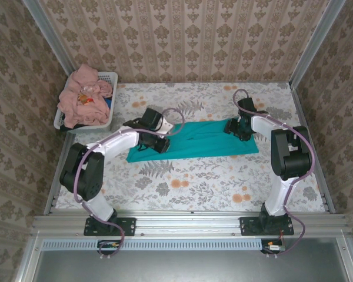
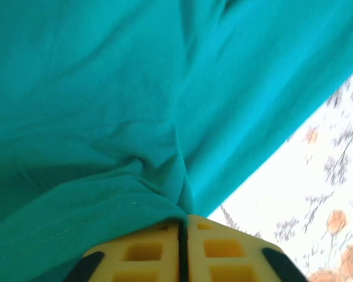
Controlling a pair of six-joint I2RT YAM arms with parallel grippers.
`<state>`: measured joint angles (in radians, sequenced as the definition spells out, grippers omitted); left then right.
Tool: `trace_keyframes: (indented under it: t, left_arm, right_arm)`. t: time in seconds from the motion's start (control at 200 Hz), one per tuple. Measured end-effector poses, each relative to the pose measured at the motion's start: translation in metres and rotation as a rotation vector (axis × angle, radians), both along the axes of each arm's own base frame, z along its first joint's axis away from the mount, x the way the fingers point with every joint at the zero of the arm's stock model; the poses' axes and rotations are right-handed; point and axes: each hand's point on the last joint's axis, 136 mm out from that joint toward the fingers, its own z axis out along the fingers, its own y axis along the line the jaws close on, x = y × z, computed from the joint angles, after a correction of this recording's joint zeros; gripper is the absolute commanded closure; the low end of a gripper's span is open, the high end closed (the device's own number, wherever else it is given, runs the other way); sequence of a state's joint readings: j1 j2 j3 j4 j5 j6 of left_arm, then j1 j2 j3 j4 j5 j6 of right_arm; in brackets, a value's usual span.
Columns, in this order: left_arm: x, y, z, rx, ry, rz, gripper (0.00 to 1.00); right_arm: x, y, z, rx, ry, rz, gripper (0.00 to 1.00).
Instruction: Fold and stack the t-shirts
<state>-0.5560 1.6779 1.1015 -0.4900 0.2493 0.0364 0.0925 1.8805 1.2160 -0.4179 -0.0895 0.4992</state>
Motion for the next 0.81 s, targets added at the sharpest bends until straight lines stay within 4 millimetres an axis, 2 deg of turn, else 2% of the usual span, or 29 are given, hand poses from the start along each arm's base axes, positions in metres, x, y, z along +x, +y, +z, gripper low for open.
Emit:
trace_keyframes:
  t: [0.09, 0.17, 0.255, 0.395, 0.495, 0.64, 0.735, 0.805]
  left_arm:
    - [-0.013, 0.009, -0.018, 0.025, 0.048, 0.022, 0.68]
    - [-0.017, 0.012, -0.024, 0.029, 0.068, 0.036, 0.65]
    - [-0.015, 0.009, -0.02, 0.008, 0.06, 0.043, 0.65]
    - [-0.012, 0.006, -0.001, -0.047, 0.022, 0.063, 0.63]
    - [-0.001, 0.012, 0.01, -0.087, 0.002, 0.117, 0.64]
    - [0.024, 0.035, 0.012, -0.114, -0.012, 0.224, 0.64]
    - [0.04, 0.045, 0.003, -0.107, 0.006, 0.272, 0.69]
    - [0.046, 0.047, -0.012, -0.096, 0.035, 0.292, 0.7]
  right_arm:
    - [0.0, 0.0, 0.0, 0.0, 0.0, 0.002, 0.34]
    - [0.0, 0.0, 0.002, 0.0, -0.004, 0.002, 0.34]
    - [0.001, 0.0, 0.006, 0.001, -0.014, 0.002, 0.34]
    - [-0.002, 0.0, 0.011, 0.002, -0.023, 0.002, 0.34]
    - [-0.003, 0.0, 0.011, 0.002, -0.023, 0.002, 0.34]
    - [-0.003, 0.0, 0.012, 0.001, -0.022, 0.002, 0.33]
    - [0.002, 0.0, 0.017, 0.001, -0.027, 0.003, 0.34]
    - [0.013, 0.001, 0.021, 0.0, -0.04, 0.005, 0.33]
